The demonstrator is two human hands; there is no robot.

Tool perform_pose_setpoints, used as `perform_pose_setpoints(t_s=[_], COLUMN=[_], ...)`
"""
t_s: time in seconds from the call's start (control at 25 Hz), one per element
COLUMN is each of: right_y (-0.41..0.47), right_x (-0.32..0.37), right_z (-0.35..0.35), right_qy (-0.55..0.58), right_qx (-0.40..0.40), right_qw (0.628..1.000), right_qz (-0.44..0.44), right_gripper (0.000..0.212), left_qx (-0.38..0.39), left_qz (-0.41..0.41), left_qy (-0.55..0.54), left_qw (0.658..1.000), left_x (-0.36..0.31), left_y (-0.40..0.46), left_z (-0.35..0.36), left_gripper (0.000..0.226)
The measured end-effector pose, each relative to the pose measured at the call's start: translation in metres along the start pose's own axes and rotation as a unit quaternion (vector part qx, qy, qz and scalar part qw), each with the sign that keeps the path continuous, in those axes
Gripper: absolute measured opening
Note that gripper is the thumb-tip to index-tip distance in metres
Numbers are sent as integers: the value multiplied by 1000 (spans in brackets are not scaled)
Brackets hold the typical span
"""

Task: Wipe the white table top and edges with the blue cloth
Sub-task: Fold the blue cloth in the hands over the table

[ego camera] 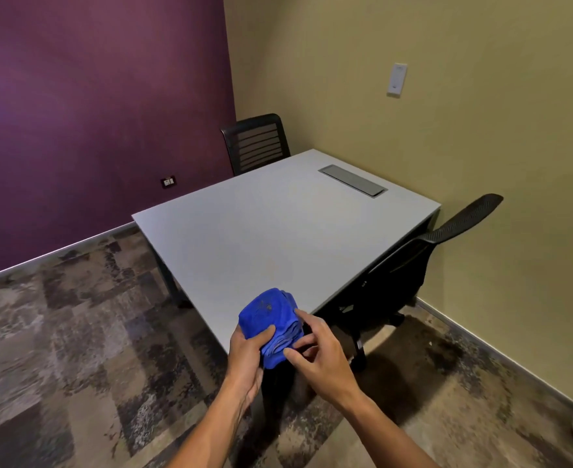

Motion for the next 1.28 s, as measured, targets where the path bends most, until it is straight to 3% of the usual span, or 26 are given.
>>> perform_pose_setpoints(t_s=[0.12,0.2,0.36,0.48,0.64,0.92,1.08,1.28], right_y=[43,73,126,156,202,276,310,339], right_x=[4,9,12,2,-17,-23,-17,-22], right_z=[-16,-21,-28,-37,-60,-113,-140,-164], right_qy=[-64,-120,-237,-252,-167,49,147,152], right_qx=[2,17,-5,-20,1,75,110,109], right_qw=[996,988,960,956,979,995,983,981], right_qz=[-61,-92,-146,-147,-117,-45,-2,43], right_gripper=[74,69,70,66,35,9,14,25], left_qx=[52,76,69,86,22,-25,-91,-161], left_qz=[5,9,-22,-20,12,45,51,47], left_qy=[-22,-18,8,64,140,229,275,277], left_qw=[998,997,997,994,990,972,956,946], left_x=[-18,-31,-45,-50,-62,-71,-87,-105], left_y=[42,66,109,132,162,190,197,193], left_z=[14,18,19,24,32,70,80,68], left_gripper=[46,55,80,85,81,61,46,43])
Point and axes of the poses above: each hand's wrist, its own y-axis towards the middle knuckle, its own z-axis out of the palm, x = y × z, the point moved 5 cm from there along y, towards the middle knuckle, and after that the axes turned 8 degrees about x, right-handed, at the moved point
